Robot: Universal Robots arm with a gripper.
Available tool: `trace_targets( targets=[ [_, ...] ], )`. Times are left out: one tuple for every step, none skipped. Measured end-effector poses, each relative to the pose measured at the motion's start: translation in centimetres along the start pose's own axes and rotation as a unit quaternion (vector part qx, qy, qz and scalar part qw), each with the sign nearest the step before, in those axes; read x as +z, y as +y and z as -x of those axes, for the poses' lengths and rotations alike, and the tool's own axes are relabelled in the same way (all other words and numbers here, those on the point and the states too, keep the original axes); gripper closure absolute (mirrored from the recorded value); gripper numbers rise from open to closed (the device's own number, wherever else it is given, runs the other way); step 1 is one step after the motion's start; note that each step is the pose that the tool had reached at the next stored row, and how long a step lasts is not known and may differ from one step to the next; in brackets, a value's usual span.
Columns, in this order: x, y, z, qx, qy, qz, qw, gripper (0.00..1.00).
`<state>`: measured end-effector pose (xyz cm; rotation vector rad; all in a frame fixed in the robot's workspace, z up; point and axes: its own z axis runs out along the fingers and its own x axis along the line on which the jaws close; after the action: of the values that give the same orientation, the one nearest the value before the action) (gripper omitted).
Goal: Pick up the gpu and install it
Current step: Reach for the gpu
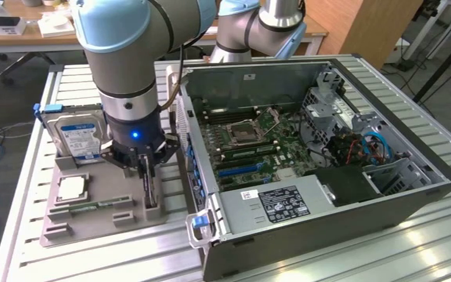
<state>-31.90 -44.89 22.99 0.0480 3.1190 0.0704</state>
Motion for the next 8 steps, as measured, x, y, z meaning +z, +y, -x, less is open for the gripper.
trace_targets(
  targets=[
    [0.00,0.00,0.00,0.000,0.0000,0.0000,1.0000,0.74],
    [0.00,0.00,0.00,0.000,0.0000,0.0000,1.0000,0.74],
    [0.00,0.00,0.00,0.000,0.0000,0.0000,1.0000,0.74],
    [0.00,0.00,0.00,0.000,0.0000,0.0000,1.0000,0.74],
    [-0.03,0.00,0.00,0.000,-0.0001,0.0002,1.0000,0.74],
    [-0.11,0.01,0.01,0.000,-0.0002,0.0002,1.0000,0.74],
    [-0.29,0.02,0.01,0.000,-0.0001,0.0001,1.0000,0.74],
    [-0.53,0.02,0.01,0.000,0.0000,0.0000,1.0000,0.74]
  ],
)
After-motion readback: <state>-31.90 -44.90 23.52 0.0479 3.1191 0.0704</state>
